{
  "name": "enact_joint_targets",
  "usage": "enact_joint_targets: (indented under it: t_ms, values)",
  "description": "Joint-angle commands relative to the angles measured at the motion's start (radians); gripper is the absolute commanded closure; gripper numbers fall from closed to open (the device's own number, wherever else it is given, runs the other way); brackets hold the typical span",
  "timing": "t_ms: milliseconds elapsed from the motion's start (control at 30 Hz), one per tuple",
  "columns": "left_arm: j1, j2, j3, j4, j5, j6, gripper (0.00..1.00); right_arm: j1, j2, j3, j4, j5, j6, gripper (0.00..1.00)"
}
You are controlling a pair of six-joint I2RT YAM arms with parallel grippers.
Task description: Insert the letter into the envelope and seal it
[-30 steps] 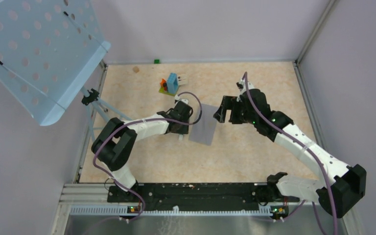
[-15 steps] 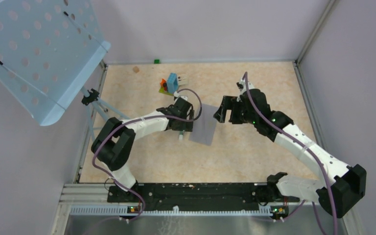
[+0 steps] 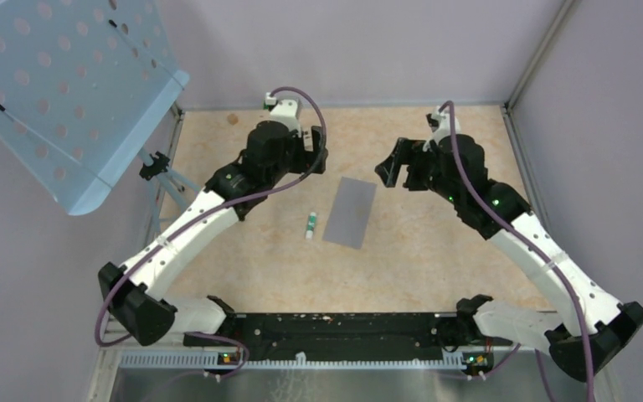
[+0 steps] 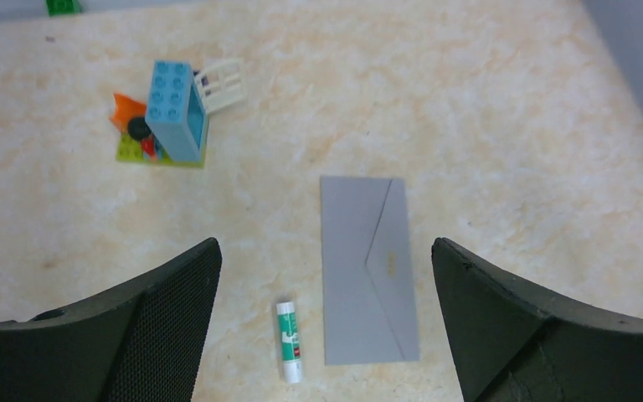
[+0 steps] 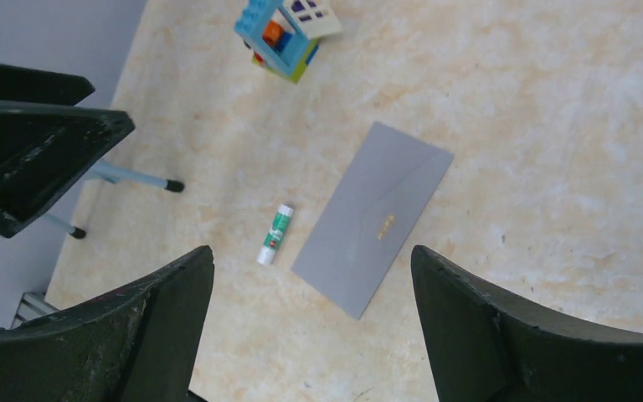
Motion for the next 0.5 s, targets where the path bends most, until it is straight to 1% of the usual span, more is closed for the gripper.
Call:
enact_joint_targets:
  t_ms: [0,133,467]
  values:
    - [0.002,-0.084,0.052,0.015,0.039,0.058,0.01,-0.006,-0.085,0.065,0.024,0.071,-0.051,0.14]
    - [0.001,-0.114,0.075,-0.018,0.05,0.053,0.01,-0.006,-0.13,0.048,0.068,0.087,-0.07,0.13]
    - [0.001,-0.177,0.025,0.005,0.035,0.077,0.01,-0.006,-0.16,0.022,0.087,0.093,-0.074,0.12]
